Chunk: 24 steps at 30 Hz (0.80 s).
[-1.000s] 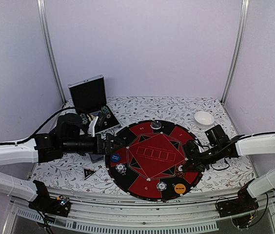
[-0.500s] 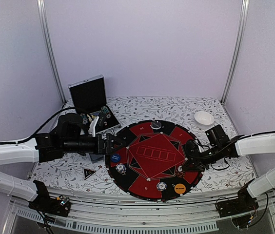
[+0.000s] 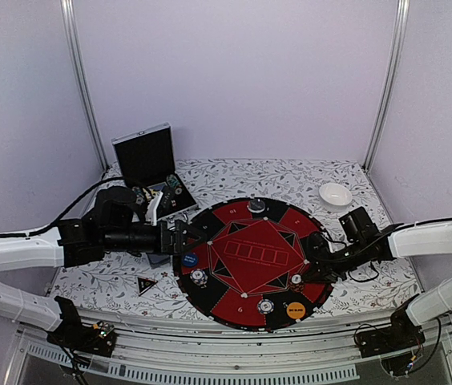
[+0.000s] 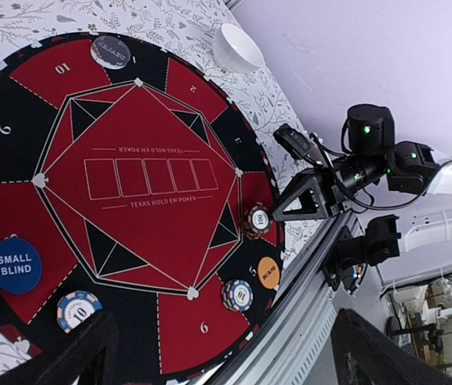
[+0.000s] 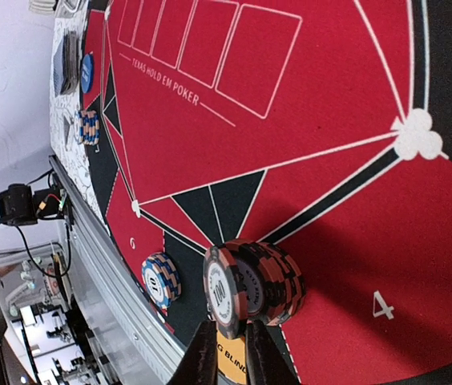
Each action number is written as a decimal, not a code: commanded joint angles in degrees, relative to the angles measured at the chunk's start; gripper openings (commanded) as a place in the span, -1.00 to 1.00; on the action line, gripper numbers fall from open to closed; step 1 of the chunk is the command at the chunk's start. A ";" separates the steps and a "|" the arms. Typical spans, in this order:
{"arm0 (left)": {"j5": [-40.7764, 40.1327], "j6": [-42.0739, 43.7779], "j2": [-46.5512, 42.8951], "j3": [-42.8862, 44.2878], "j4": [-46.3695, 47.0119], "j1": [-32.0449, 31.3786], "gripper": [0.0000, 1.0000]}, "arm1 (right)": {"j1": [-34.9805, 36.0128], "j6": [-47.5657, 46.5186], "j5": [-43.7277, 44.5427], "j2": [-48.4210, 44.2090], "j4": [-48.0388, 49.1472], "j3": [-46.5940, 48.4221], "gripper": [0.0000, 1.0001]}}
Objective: Distribute texas hold em gaming equipment
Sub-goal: Place the poker chip on the poker chips pile, then adjust the poker chips pile in the big blind area.
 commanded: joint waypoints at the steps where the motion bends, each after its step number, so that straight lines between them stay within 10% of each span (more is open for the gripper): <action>1: 0.36 0.52 -0.06 1.34 -0.12 0.64 0.90 | -0.37 -0.64 2.92 -2.05 -2.58 0.69 -0.64; 9: 1.08 0.81 0.35 1.38 -0.07 0.69 0.90 | -0.20 -2.66 14.44 -5.74 -12.87 6.39 -0.12; 14: 1.26 1.16 0.86 1.93 -0.03 0.65 0.91 | 8.13 -5.25 30.89 -4.26 -21.63 15.82 0.92; 24: 1.61 1.51 1.66 2.61 -0.78 0.80 0.91 | 18.14 -4.50 44.86 11.80 -30.47 27.88 0.98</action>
